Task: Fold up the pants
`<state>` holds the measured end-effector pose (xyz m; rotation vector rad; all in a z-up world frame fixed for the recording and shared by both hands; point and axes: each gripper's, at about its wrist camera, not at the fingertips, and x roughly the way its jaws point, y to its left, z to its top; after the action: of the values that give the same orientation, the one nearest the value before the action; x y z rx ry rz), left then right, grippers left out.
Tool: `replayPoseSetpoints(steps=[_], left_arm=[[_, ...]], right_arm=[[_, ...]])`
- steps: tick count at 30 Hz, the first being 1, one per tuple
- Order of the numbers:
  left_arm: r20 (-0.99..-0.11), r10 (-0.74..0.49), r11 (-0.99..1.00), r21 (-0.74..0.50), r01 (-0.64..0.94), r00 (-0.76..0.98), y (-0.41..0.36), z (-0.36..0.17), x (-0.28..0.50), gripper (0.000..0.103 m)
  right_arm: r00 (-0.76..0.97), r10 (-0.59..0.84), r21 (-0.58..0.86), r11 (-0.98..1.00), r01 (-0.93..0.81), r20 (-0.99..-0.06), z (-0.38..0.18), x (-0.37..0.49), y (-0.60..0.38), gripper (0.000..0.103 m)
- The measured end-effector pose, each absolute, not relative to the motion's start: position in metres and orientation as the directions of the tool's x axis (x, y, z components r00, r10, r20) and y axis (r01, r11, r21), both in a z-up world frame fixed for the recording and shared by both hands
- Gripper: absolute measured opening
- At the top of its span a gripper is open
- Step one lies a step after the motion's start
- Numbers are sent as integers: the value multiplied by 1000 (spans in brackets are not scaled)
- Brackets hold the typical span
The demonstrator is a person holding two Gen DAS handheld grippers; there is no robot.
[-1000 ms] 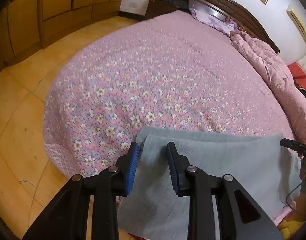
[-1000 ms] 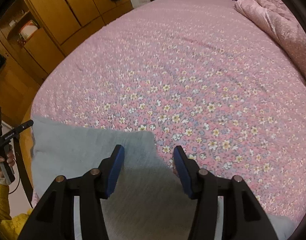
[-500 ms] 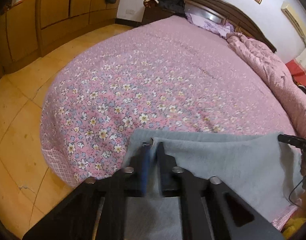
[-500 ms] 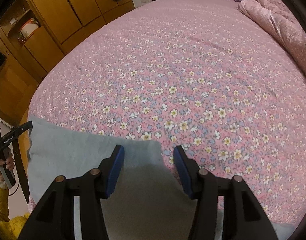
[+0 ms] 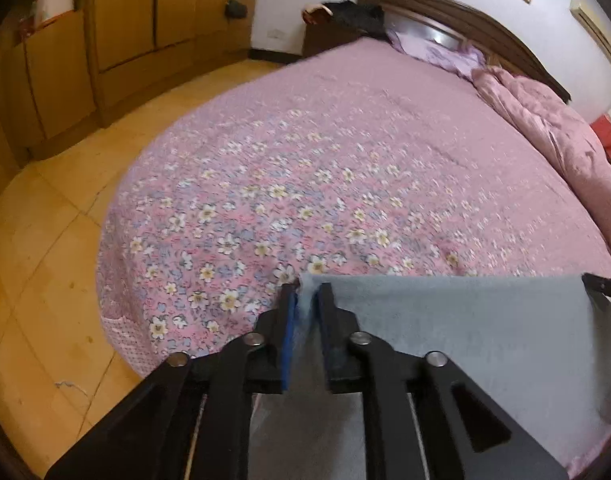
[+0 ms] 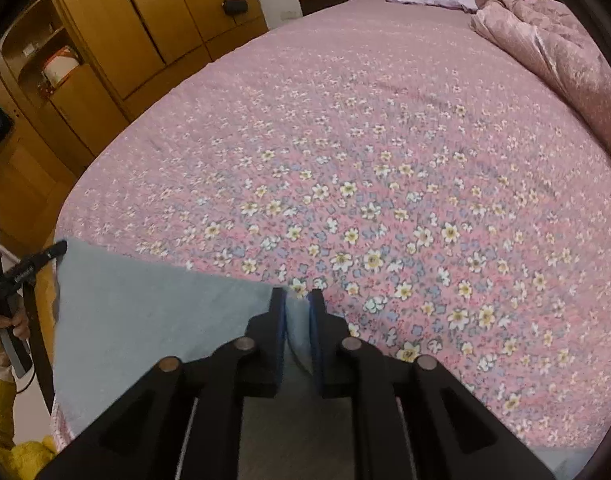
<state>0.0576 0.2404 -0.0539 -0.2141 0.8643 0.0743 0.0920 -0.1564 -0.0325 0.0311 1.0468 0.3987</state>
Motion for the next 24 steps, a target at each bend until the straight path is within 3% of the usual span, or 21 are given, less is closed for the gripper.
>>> replayPoseSetpoints(steps=[3, 5, 8, 17, 24], left_arm=[[-778, 15, 976, -125, -178, 628, 241, -49, 55, 14], [-790, 21, 972, -127, -197, 612, 243, -45, 51, 14], [-802, 26, 961, -145, -236, 597, 248, -38, 37, 14], [-823, 54, 960, -112, -255, 566, 231, -25, 2, 14], [-837, 17, 963, -133, -234, 547, 205, -23, -9, 15]], right_arm=[[423, 348, 245, 929, -278, -837, -31, 95, -160, 20], [426, 335, 248, 936, -248, -840, -25, 95, -167, 35], [456, 312, 242, 948, -207, -833, -16, 90, -179, 47], [504, 270, 250, 962, -109, -820, 19, 19, -245, 55], [534, 176, 206, 979, -3, -827, 30, -44, -304, 57]])
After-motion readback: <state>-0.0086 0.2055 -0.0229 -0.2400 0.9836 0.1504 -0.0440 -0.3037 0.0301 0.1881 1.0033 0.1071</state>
